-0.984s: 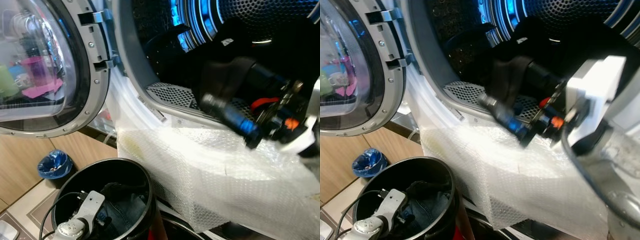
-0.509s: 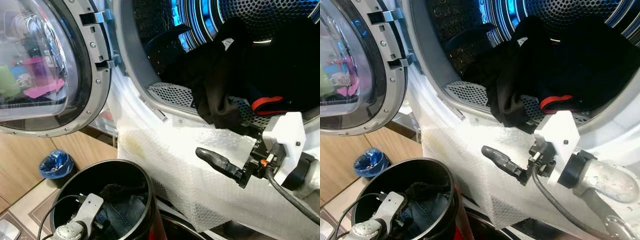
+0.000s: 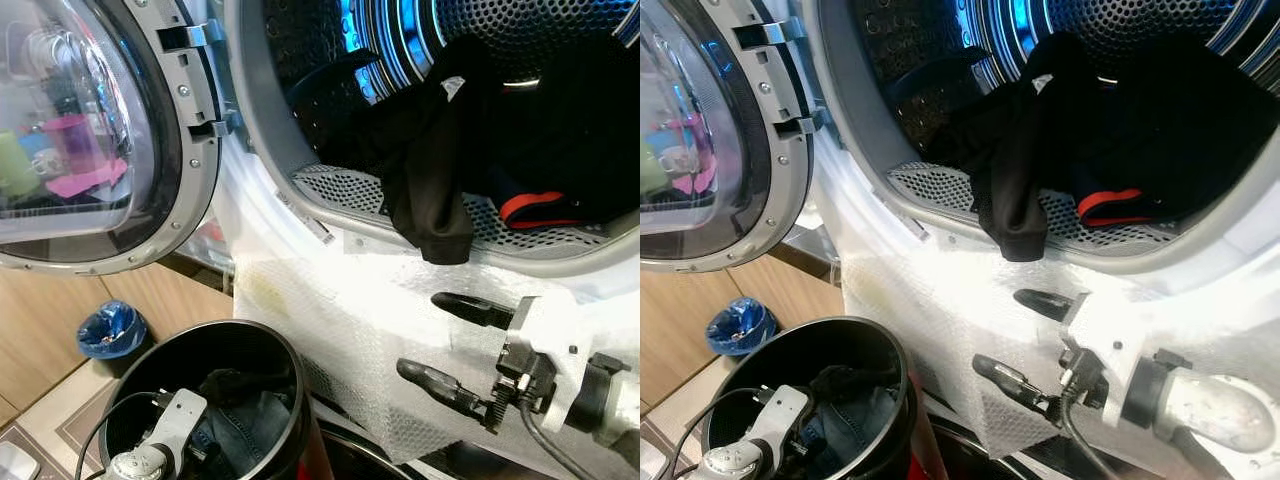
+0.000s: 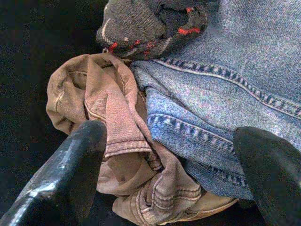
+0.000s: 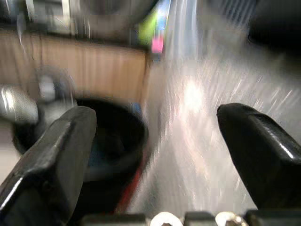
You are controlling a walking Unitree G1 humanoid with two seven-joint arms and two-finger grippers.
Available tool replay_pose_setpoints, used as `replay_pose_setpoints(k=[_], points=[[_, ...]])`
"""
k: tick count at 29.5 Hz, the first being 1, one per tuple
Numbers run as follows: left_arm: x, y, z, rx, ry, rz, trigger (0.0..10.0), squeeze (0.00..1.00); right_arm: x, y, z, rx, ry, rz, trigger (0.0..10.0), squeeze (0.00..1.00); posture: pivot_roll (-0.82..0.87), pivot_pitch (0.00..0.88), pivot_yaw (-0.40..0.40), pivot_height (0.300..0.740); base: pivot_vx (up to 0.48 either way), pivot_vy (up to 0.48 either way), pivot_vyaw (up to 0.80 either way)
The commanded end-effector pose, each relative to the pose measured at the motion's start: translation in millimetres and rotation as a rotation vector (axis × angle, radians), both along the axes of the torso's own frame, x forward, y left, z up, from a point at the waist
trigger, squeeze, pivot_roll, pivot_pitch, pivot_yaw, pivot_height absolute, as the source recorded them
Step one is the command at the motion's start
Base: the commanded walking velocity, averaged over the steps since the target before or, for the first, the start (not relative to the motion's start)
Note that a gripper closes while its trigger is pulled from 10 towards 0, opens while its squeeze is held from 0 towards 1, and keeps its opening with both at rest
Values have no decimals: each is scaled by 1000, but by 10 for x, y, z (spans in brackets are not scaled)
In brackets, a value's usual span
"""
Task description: Clothes washing
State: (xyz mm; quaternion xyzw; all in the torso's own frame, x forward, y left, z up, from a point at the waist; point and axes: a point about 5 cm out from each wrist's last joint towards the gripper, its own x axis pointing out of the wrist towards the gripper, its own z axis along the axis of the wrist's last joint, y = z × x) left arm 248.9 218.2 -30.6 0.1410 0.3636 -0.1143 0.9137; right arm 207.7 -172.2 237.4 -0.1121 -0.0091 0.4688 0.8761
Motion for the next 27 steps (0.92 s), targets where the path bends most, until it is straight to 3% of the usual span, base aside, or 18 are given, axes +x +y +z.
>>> replay_pose_setpoints(k=[1,3,8,12,15,17,18,19,23,24,27], points=[[-483,-206,-395,-44,211,5,10000,0,-99,19,86,46,-40,58,10000,0,-68,78,-36,740,0,0,0],[-484,-204,-395,-44,211,5,10000,0,-121,22,77,52,-35,70,10000,0,-69,82,-36,740,0,0,0],[-482,-212,-392,-48,208,-10,10000,0,-254,52,-262,-43,107,131,10000,0,-73,82,-35,740,0,0,0],[-464,-210,-379,-52,200,-10,10000,0,-409,108,-326,73,163,251,10000,0,-66,84,-35,740,0,0,0],[-464,-201,-379,-49,201,-9,10000,0,-446,114,-442,29,228,269,10000,0,-67,85,-35,740,0,0,0],[-463,-198,-378,-48,201,-10,10000,0,-460,105,-685,-50,338,248,10000,0,-68,84,-36,740,0,0,0],[-455,-200,-374,-47,197,-10,10000,0,-430,45,-1089,-135,470,175,10000,0,-67,83,-37,740,0,0,0],[-449,-205,-371,-47,193,-10,10000,0,-401,7,-1273,-147,524,124,10000,0,-58,79,-43,740,0,0,0],[-415,-215,-350,-55,169,-2,10000,0,-231,-136,-1829,-112,641,-110,10000,0,-46,74,-42,740,0,0,0],[-396,-219,-335,-63,155,-1,10000,0,-151,-216,-2081,-116,696,-252,10000,0,-40,73,-41,740,0,0,0],[-361,-222,-303,-85,125,-5,10000,0,-118,-282,-2471,-111,799,-450,10000,0,-31,69,-40,740,0,0,0]])
